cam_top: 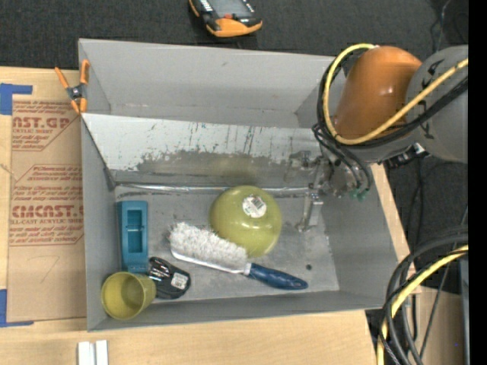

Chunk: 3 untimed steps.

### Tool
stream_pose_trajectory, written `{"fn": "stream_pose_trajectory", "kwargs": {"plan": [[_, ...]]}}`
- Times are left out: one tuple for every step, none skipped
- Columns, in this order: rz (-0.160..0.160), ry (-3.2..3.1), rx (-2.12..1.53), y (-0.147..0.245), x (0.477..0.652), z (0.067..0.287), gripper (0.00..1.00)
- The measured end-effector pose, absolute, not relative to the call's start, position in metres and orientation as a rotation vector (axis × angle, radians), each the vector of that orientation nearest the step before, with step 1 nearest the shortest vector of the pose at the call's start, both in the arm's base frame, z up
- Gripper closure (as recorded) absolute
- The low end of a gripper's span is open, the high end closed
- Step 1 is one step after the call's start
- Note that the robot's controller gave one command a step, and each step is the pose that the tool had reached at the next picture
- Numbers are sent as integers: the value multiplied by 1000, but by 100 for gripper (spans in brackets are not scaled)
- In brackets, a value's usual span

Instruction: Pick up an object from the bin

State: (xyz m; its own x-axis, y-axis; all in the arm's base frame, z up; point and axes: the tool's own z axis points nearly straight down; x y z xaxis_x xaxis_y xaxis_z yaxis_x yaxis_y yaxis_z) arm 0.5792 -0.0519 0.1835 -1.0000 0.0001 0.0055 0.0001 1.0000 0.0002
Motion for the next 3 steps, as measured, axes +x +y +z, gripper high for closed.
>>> {"fn": "stream_pose_trajectory", "kwargs": {"plan": [[1, -3144, 1, -52, 581, 188, 0], [1, -3138, 53, -18, 504, 68, 0], [4, -3155, 58, -17, 498, 147, 0]]}}
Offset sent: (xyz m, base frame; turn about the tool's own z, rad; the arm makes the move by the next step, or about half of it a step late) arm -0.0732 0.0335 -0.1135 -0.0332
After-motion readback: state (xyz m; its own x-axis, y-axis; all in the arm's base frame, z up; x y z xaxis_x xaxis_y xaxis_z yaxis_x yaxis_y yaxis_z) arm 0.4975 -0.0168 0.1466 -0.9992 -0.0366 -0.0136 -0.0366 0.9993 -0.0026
